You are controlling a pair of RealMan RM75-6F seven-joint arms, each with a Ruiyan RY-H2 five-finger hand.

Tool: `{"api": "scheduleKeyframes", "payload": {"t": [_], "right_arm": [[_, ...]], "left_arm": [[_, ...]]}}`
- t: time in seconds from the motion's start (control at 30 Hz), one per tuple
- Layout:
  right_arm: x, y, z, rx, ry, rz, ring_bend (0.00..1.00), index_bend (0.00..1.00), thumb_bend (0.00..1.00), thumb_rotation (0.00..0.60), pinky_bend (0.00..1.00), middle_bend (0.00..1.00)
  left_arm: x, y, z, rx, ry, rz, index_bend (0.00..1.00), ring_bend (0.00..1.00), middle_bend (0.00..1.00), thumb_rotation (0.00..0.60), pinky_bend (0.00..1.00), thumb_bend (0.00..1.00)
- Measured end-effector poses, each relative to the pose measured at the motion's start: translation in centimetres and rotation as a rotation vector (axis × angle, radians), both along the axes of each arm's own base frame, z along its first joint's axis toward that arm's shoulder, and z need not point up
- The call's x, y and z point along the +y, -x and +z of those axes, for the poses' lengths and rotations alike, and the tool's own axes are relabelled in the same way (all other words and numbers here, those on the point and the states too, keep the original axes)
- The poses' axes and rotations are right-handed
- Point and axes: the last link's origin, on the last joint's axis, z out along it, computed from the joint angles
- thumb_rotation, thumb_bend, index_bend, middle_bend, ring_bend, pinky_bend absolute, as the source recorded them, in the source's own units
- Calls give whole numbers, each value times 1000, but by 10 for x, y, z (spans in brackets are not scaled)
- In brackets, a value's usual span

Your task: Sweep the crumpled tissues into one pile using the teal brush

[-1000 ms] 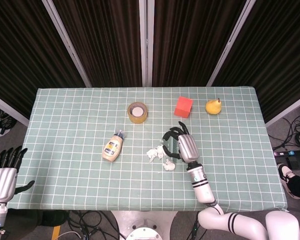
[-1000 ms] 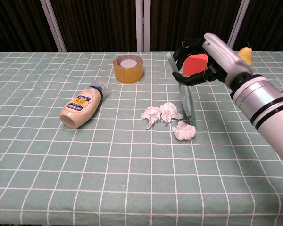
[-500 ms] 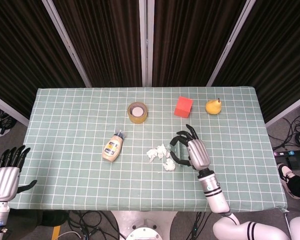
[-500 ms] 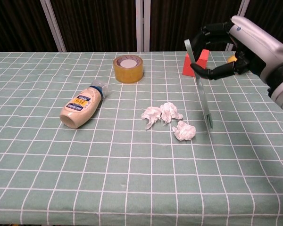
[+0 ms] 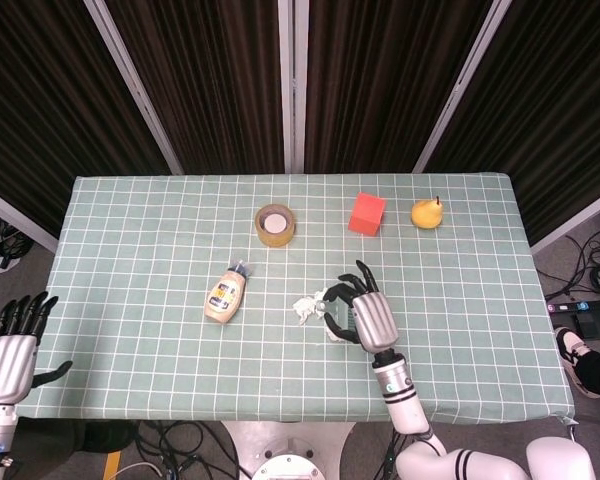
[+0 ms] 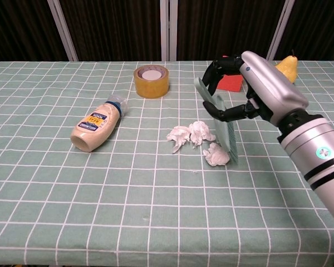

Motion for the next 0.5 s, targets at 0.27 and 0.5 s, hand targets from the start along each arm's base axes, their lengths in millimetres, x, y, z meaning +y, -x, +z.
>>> {"api": "scheduleKeyframes", "payload": {"t": [0.27,0.5], "right_arm": [[-16,-23,-22,-36,25,16,250,643,473,600,10,588],[-21,-29,-22,-66,24,30,250,643,471,600,10,588]], "left_arm": [[-2,2,1,-11,0,2,87,0,40,600,0,14],[-2,4,1,-17,3,5,87,0,39,600,0,14]]}}
